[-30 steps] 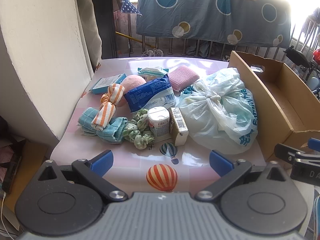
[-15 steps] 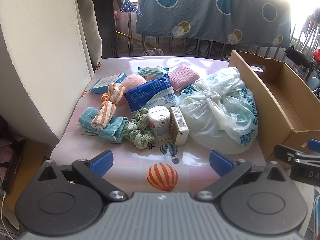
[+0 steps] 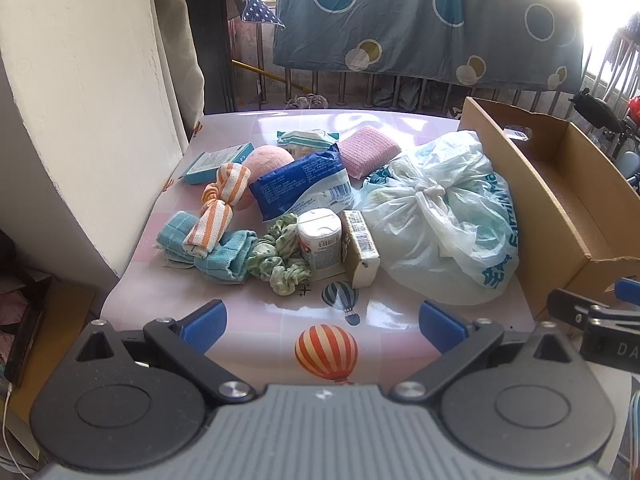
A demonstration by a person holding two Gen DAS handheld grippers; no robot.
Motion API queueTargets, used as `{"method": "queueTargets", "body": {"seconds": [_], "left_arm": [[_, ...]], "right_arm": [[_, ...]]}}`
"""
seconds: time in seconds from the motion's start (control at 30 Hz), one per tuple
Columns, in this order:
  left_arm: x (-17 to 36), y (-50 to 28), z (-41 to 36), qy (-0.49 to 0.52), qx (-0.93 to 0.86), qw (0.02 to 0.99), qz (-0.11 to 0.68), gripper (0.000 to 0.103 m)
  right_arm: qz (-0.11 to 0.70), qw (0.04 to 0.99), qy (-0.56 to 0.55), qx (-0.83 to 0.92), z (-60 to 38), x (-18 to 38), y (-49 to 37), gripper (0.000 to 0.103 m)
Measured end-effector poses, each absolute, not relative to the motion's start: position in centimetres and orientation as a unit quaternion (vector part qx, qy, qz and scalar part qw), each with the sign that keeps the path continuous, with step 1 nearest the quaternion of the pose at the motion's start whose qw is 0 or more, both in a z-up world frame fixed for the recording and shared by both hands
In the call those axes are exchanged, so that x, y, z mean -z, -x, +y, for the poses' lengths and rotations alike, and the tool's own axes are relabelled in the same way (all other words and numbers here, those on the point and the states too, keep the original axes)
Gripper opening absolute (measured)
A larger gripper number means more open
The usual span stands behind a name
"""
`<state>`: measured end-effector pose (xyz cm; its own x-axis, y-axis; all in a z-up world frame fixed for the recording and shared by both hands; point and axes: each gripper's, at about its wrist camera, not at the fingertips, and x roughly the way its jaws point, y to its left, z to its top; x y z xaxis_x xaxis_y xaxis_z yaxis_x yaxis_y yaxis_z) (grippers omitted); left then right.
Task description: Organize soft objects
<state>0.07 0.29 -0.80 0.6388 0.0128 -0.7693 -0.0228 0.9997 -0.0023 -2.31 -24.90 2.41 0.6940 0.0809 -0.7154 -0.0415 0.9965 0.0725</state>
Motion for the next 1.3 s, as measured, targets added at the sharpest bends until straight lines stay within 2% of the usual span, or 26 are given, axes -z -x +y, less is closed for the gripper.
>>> {"method": "queueTargets", "body": {"seconds": [0.47,0.9,1.3], "left_arm": [[1.1,-1.1,1.1,0.0,-0.021,0.901,0.434,0.103],[0.8,-3.1,5.4,-0.015,-0.043,0.915,0.402,0.102],[-0.7,-8.2,8.0,-0.019,0.006,0.935,0.354,0.098]], "right_arm": [[0.382,0.923,-0.027,-0.043,-24.2,-2.7,1.7,0.102],[0.279,0.953,-0.054,-0.108,-22.6,-5.0,0.1,0.102],[0.312,0.923,-0.112,-0.195,-20.4,-6.9,-8.6,0.102]]}}
